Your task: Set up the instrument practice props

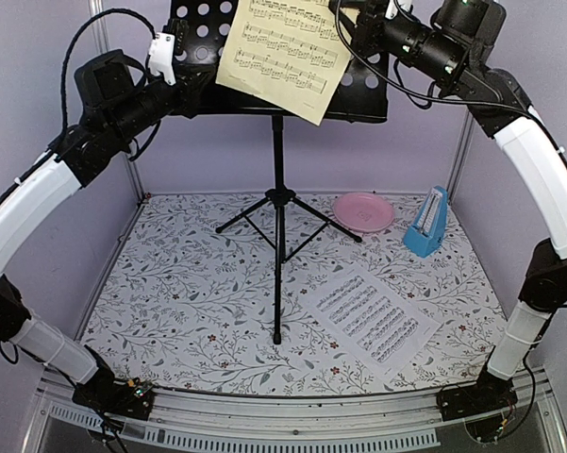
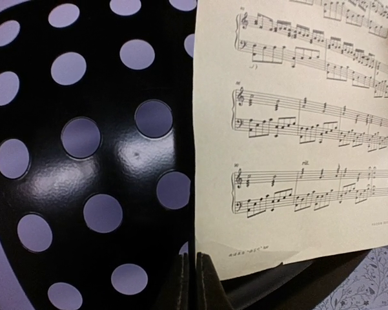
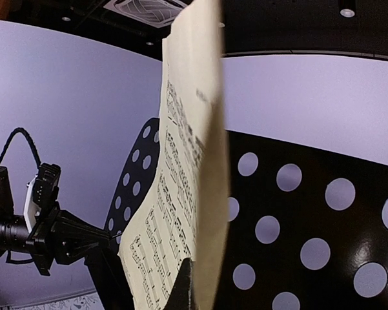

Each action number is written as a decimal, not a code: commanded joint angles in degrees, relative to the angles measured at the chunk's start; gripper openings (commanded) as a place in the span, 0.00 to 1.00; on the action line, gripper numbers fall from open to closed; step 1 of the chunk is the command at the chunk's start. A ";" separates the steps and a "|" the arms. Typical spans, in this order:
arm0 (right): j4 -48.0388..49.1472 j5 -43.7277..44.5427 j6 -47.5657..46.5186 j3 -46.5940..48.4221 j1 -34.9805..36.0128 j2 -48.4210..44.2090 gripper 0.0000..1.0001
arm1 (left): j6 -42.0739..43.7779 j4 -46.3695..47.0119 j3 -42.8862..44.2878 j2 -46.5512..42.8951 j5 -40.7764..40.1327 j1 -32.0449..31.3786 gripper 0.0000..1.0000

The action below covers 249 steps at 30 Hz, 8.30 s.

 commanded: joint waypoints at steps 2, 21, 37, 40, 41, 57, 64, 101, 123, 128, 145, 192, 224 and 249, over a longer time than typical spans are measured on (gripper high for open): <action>2.63 1.37 -5.28 1.38 1.35 2.01 0.00 | 0.51 5.78 -1.35 -1.66 2.14 -0.87 0.00; 2.36 12.85 -11.34 -1.05 1.80 -1.38 0.00 | 0.19 18.40 -7.90 -4.03 -1.01 -1.14 0.00; 7.34 6.53 -13.56 -2.45 2.47 0.03 0.00 | 2.46 19.09 -8.18 -3.22 4.25 -1.14 0.00; 8.53 4.05 -14.31 -1.48 2.89 1.35 0.00 | 2.72 18.72 -8.29 -3.33 4.95 -1.10 0.00; 9.27 3.10 -14.88 -1.44 2.99 1.72 0.00 | 2.71 18.61 -8.33 -3.36 5.10 -1.14 0.00; 18.41 0.96 -22.09 0.89 4.99 9.01 0.00 | 2.07 19.38 -10.30 -4.11 7.19 -1.23 0.00; 21.62 0.29 -22.04 2.17 5.06 11.43 0.00 | 2.07 19.56 -10.53 -4.13 7.62 -1.23 0.00; 32.57 -4.04 -26.77 4.25 5.84 19.79 0.00 | 1.90 20.65 -11.49 -3.93 8.52 -1.23 0.00; 35.37 -3.57 -29.63 3.93 5.81 20.45 0.23 | 1.44 19.78 -10.90 -4.02 6.30 -1.23 0.25; 35.57 -3.51 -29.54 3.84 5.82 20.17 0.44 | 0.85 19.58 -11.90 -5.29 6.09 -1.32 0.41; 36.09 -1.92 -25.93 1.45 5.90 16.26 0.65 | 2.73 9.27 -0.35 -5.64 -2.82 -1.82 0.58; 31.95 2.67 -15.97 -9.95 6.56 6.81 0.72 | -3.30 -9.42 26.50 8.89 1.36 11.96 0.84; 17.53 -5.97 -5.24 -18.83 6.62 -1.82 0.36 | -10.73 3.06 28.71 13.65 31.64 23.15 0.75; 18.87 -6.61 -2.76 -17.70 6.63 0.63 0.34 | -12.26 9.29 23.72 12.19 26.43 23.19 0.00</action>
